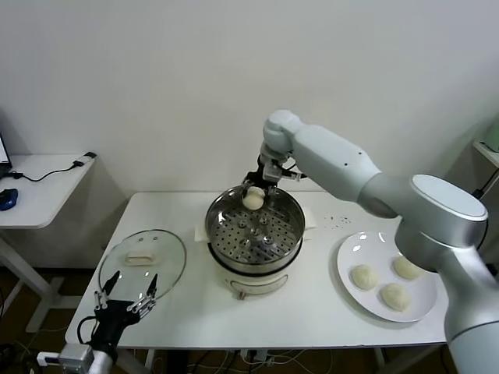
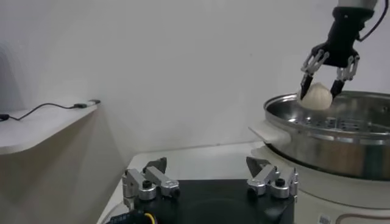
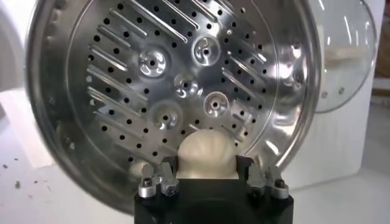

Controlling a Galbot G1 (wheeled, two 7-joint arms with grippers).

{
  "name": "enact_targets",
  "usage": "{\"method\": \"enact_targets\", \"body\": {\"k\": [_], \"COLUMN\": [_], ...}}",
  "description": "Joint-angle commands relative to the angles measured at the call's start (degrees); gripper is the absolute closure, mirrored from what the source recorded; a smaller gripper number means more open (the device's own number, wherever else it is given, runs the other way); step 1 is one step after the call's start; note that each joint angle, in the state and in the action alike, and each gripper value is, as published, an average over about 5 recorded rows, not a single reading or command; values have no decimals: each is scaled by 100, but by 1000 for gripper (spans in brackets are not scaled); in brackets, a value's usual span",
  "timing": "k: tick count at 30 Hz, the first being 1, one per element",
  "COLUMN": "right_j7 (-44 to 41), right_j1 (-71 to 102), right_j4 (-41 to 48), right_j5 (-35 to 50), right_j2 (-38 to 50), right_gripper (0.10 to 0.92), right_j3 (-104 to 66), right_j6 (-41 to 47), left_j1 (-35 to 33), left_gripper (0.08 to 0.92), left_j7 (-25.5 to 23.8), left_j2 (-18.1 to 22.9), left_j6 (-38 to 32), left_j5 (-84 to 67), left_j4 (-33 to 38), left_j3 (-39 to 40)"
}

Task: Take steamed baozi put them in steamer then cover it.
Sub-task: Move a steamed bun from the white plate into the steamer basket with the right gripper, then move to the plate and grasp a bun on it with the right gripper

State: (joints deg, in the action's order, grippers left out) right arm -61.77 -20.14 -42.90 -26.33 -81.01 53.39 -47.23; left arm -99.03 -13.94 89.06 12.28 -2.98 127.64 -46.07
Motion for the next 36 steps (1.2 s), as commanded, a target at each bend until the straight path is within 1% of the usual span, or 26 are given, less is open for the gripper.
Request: {"method": "enact_targets", "body": {"k": [1, 4, 9, 11, 13, 16, 19, 21, 23, 26, 29, 32, 36], "right_j7": [218, 247, 434, 477, 473, 400, 223, 14, -231, -642, -1051, -1323, -1437], "right_j1": [104, 189, 351, 375, 376, 372, 333, 280, 213, 62, -175, -390, -613], "right_j4": [164, 178, 257, 303, 335, 309, 206, 150, 95, -64, -321, -685, -1186], "right_j5": [-260, -461, -1140, -1235, -1196, -1046, -579, -62, 398, 819, 1437, 2162, 2867], "right_j2": [-106, -126, -174, -191, -198, -178, -106, -55, -11, 105, 345, 757, 1523], "right_gripper": [396, 397, 397, 396, 379, 311, 238, 213, 206, 203, 203, 202, 203], "right_j3": [110, 22, -265, -331, -336, -304, -134, -29, -42, -223, -293, -281, -149], "right_j6": [-277, -277, -277, -277, -277, -277, -207, 6, 277, 645, 1035, 1532, 2665], "left_j1": [3, 19, 33, 34, 40, 44, 35, 31, 32, 34, 35, 53, 88], "left_gripper": [177, 177, 177, 177, 177, 177, 177, 177, 177, 177, 177, 177, 177], "left_j7": [0, -1, -7, -8, -10, -15, -17, -16, -16, -17, -23, -34, -43], "left_j2": [9, 21, 34, 32, 36, 47, 51, 47, 42, 44, 51, 46, 18], "left_j6": [-1, 2, 7, 10, 15, 21, 20, 20, 20, 23, 30, 42, 55], "left_j5": [-3, 0, 2, 0, 1, 11, 19, 18, 17, 20, 25, 23, 12], "left_j4": [-2, -2, -3, -3, -4, -4, -6, -14, -27, -43, -41, -44, -62], "left_j3": [-2, -1, 6, 8, 15, 33, 35, 28, 23, 29, 55, 78, 86]}}
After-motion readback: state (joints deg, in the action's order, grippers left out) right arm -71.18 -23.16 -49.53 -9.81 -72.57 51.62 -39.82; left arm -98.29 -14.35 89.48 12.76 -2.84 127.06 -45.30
